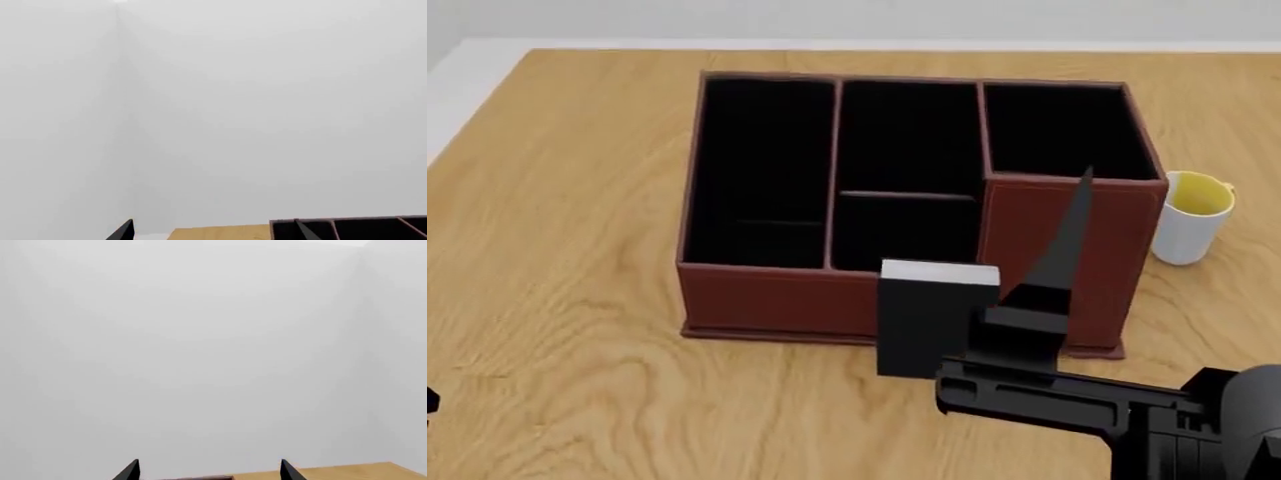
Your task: Pick up the book and place it in the front compartment of the caddy.
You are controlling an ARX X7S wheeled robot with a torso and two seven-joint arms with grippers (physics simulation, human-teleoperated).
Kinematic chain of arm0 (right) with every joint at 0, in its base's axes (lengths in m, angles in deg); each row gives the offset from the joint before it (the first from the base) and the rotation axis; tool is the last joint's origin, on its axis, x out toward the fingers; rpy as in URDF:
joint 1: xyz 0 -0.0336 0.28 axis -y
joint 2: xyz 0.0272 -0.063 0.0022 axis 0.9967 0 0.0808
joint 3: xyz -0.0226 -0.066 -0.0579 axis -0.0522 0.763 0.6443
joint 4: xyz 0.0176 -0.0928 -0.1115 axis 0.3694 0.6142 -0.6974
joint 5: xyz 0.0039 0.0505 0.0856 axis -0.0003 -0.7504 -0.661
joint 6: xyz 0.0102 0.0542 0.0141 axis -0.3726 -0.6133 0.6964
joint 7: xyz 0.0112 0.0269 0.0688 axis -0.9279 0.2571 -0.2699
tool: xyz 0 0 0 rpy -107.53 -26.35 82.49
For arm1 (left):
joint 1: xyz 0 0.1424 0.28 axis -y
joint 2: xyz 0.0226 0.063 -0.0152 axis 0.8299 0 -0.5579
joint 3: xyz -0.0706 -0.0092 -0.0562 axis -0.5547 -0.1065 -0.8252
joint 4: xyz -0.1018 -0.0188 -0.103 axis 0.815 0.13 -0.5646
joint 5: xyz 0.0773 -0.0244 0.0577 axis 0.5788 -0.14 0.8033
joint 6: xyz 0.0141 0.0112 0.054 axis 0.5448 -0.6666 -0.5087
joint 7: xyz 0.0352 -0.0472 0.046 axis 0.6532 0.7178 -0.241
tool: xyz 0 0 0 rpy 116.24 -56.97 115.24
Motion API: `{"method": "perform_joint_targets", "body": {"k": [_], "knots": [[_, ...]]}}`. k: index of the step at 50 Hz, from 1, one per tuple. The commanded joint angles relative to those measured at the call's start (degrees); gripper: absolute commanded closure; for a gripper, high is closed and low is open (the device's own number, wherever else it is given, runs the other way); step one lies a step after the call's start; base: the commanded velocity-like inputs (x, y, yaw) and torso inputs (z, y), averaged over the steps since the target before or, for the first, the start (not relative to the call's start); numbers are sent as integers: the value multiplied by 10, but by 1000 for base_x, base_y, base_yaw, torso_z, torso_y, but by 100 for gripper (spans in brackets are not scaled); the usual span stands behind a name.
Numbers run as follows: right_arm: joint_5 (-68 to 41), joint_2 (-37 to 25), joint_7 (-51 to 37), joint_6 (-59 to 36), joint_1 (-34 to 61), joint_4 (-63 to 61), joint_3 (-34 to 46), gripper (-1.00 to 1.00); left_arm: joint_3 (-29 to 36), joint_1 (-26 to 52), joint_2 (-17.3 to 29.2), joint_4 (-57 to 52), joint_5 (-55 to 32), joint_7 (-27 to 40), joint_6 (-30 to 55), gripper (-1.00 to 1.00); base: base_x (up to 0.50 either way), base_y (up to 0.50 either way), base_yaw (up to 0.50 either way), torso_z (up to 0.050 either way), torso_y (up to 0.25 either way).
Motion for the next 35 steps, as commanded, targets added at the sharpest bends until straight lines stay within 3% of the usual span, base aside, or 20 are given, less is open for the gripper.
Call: {"method": "perform_joint_targets", "body": {"k": [1,35], "knots": [[-3,1,-1,1,7,3,3,-100,-2,3,0,-9,-5,5,7,-100,281,102,0,0,0],[3,-8,-3,23,-3,2,3,-100,0,11,2,-16,-11,9,10,-100,296,26,0,0,1]]}}
